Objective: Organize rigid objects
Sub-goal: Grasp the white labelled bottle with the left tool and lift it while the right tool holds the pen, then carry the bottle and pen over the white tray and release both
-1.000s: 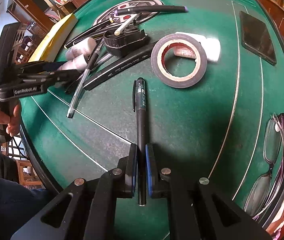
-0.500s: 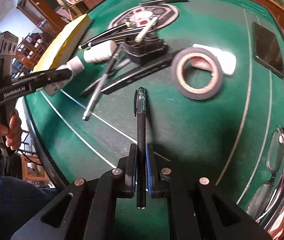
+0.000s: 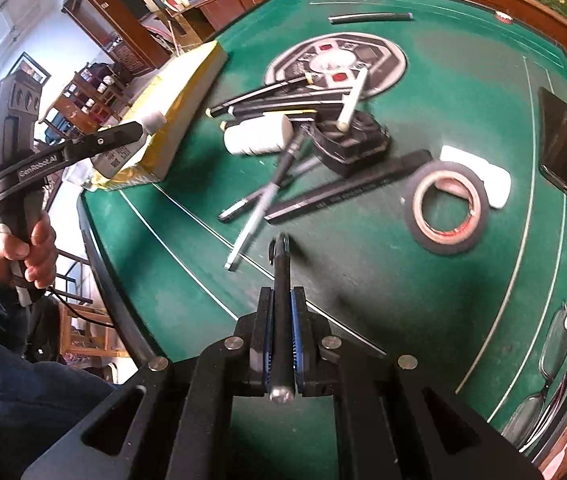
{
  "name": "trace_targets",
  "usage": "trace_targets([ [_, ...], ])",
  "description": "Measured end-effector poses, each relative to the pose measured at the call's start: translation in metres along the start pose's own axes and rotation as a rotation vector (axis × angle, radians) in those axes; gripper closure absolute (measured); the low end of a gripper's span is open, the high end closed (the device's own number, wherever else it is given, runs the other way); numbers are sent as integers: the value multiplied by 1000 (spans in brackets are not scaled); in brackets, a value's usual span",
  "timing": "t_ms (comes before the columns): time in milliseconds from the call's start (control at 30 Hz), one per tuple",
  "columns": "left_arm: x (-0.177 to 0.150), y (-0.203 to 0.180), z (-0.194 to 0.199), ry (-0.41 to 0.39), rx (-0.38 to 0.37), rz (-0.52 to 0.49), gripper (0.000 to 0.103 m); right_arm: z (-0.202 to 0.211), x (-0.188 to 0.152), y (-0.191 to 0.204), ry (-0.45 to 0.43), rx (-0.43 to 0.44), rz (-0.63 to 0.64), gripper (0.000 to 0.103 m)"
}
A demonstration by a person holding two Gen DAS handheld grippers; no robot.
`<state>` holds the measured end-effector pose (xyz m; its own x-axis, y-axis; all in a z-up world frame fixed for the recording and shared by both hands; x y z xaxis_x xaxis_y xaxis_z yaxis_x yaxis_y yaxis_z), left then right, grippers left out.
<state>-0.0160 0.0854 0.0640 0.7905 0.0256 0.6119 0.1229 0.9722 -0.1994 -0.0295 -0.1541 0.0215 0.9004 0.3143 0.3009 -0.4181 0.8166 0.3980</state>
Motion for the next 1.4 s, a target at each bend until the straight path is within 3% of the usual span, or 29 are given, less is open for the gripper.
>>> trace_targets([
  [500,-6,53,27,-38,49,64,65,7,34,50,-48,27,59,95],
  [900,-8,112,35,-66,128,119,65,6,89,156,-90,116,245,95],
  [1100,-15,137,29,-64,171,149,65,-34,112,211,-22,163,314,95],
  [1400,-29,164,7,-31,213,179,65,-109,134,244,122,147,316,95],
])
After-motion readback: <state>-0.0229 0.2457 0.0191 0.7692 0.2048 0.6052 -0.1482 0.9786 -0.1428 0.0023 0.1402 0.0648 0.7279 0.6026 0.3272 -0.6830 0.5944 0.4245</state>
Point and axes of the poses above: each gripper's, at about its wrist camera, not at the fingertips, and z roughly against the way its jaws point, y to its left, x to its top, the point moved 4 cm from there along -z, roughly the way its jaws point, and after that the axes turned 10 degrees about -z, right-handed, at the moved point
